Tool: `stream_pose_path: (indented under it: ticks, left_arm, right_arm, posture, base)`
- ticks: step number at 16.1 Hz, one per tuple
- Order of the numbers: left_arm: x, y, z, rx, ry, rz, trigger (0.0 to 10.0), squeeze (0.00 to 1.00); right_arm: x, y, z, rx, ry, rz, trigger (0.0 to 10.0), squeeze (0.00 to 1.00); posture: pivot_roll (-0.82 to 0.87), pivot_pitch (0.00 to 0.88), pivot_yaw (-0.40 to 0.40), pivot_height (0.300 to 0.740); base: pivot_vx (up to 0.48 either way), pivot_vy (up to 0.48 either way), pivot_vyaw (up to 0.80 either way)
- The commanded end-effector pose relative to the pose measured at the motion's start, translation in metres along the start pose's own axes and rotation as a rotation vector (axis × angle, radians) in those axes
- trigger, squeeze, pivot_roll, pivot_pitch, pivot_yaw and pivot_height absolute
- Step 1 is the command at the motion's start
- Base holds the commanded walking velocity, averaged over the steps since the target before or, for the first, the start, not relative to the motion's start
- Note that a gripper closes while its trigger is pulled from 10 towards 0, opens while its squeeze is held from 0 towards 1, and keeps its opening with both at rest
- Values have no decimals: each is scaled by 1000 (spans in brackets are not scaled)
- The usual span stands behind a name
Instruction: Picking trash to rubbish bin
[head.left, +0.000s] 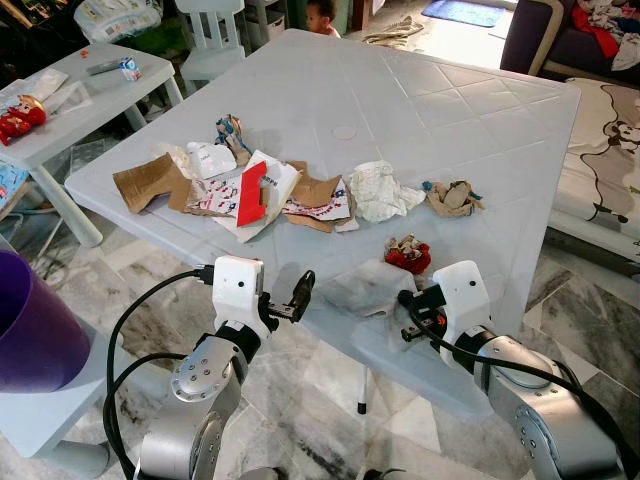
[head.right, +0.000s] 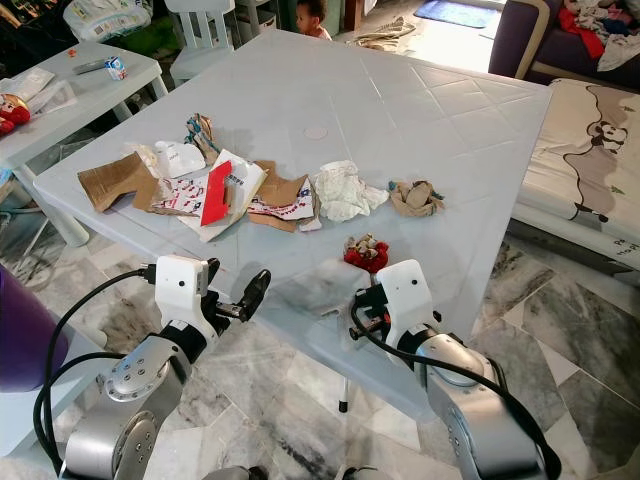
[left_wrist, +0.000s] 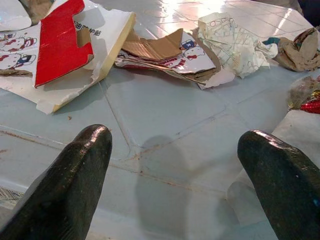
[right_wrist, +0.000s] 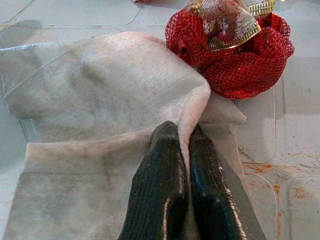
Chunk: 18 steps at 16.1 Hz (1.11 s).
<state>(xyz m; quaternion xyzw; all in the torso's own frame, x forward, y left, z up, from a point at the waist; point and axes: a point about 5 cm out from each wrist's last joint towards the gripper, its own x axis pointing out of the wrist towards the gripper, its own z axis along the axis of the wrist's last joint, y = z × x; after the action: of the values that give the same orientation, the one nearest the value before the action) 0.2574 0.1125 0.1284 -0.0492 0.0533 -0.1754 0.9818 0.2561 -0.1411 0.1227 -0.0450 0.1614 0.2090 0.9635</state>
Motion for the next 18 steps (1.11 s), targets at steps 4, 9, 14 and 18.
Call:
stream_pose_path:
  ticks: [4, 9, 14, 18]
  left_arm:
    - [1, -2, -2, 12, 12, -15, 10000, 0]
    - [2, -2, -1, 13, 11, -20, 10000, 0]
    - [2, -3, -2, 11, 12, -22, 10000, 0]
    - [4, -3, -2, 14, 12, -21, 10000, 0]
  right_arm:
    - [0, -6, -21, 21, 101, -42, 10000, 0]
    - [0, -3, -21, 27, 92, -37, 10000, 0]
    - [-1, -3, -19, 33, 83, -34, 10000, 0]
    - [-1, 0, -10, 57, 17, -14, 10000, 0]
  posture:
    - [1, 148, 20, 740]
    - [-1, 152, 24, 740]
    - [-5, 154, 25, 740]
    - [-9, 153, 25, 740]
  base:
    - [0, 0, 0]
    - [0, 0, 0]
    - [0, 0, 0]
    - [0, 0, 0]
